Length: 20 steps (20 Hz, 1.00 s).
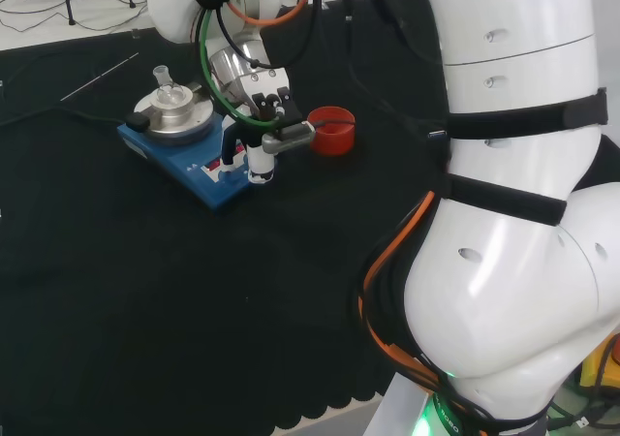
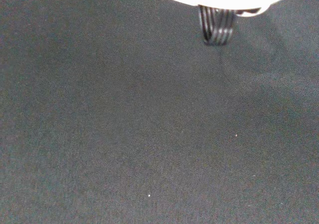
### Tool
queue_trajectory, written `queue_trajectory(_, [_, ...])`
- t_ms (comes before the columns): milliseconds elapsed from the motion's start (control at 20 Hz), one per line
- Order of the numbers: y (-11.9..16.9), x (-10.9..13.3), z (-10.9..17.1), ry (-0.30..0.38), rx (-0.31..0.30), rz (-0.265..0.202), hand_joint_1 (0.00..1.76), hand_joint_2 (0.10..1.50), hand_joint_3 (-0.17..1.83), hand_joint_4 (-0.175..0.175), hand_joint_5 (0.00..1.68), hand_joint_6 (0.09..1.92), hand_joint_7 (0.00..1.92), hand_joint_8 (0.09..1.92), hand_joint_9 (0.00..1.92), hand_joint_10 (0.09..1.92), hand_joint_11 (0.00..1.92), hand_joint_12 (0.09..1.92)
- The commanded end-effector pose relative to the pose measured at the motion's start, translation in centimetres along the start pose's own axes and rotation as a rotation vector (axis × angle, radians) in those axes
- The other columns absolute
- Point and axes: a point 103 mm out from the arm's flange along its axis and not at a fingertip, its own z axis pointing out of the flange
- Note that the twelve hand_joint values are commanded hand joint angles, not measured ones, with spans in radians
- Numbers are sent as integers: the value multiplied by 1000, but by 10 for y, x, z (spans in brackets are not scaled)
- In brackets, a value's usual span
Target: Turn on the heater.
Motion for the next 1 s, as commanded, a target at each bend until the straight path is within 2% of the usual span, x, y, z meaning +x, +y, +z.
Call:
queue_trajectory(50, [2, -1, 1, 5, 1, -6, 1475, 612, 1090, 7, 485, 187, 1888, 1503, 1920, 1540, 1920, 1833])
queue_trajectory(750, [4, -2, 3, 11, 3, -24, 1476, 615, 1089, 8, 506, 200, 1887, 1504, 1920, 1537, 1920, 1833])
queue_trajectory(1000, [-8, 3, -13, 18, -29, -32, 1476, 616, 1088, 7, 517, 207, 1887, 1505, 1920, 1536, 1920, 1832])
